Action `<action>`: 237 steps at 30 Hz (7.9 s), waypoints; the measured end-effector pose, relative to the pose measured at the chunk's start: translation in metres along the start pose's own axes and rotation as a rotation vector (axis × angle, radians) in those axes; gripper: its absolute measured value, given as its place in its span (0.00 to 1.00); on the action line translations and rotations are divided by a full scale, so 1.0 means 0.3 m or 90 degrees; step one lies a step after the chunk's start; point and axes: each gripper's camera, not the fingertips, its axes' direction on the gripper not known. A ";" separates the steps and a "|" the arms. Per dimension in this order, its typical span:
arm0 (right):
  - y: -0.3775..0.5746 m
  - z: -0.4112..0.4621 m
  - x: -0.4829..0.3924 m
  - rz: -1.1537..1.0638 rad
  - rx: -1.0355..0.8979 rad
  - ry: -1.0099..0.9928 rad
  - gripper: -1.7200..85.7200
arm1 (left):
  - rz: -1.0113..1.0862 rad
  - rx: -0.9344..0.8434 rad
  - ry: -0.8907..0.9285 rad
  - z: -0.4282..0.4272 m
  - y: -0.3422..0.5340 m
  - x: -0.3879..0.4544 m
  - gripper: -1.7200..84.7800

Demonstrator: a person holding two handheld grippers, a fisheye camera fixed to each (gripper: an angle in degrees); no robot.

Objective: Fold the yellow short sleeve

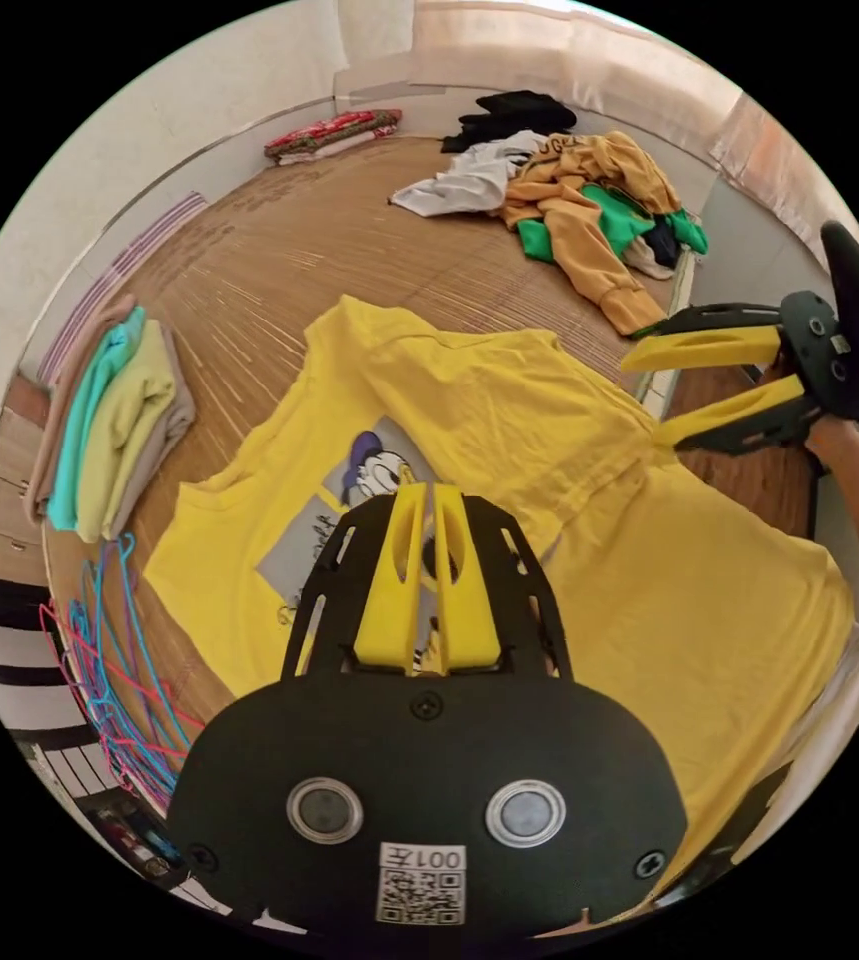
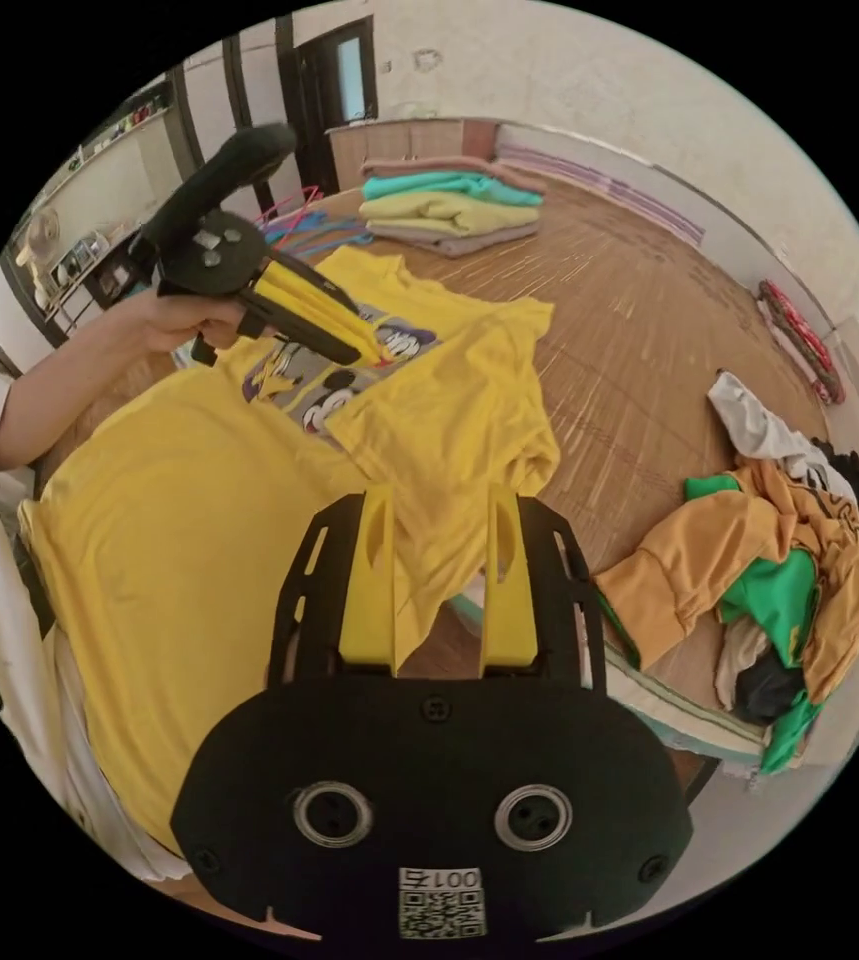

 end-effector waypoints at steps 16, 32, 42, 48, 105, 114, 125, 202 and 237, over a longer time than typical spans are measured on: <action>-0.094 0.231 0.355 0.151 0.038 -0.051 0.06 | -0.067 -0.010 0.066 0.222 -0.386 -0.293 0.02; 0.001 0.172 0.406 0.208 0.102 0.025 0.06 | 0.008 0.043 -0.035 0.164 -0.416 -0.287 0.04; -0.086 0.288 0.379 0.167 0.039 -0.023 0.10 | -0.008 -0.037 0.028 0.299 -0.472 -0.299 0.08; -0.099 0.295 0.312 0.156 0.070 0.039 0.04 | -0.012 0.018 0.059 0.295 -0.428 -0.336 0.01; -1.325 0.610 -0.916 -0.054 0.034 0.016 0.05 | -0.333 0.114 -0.095 0.407 1.180 -0.282 0.01; -1.089 0.442 -0.599 0.187 0.124 -0.172 0.04 | -0.291 0.167 -0.026 0.508 1.137 -0.359 0.08; -1.107 0.312 -0.745 0.072 0.054 0.000 0.10 | -0.142 0.094 -0.122 0.640 1.036 -0.197 0.10; -1.398 0.185 -0.598 -0.393 0.038 -0.317 0.05 | 0.017 0.395 -0.135 0.684 1.723 -0.354 0.01; -1.125 0.343 -1.062 -0.377 0.088 0.133 0.05 | 0.035 0.229 -0.154 0.768 1.514 -0.069 0.01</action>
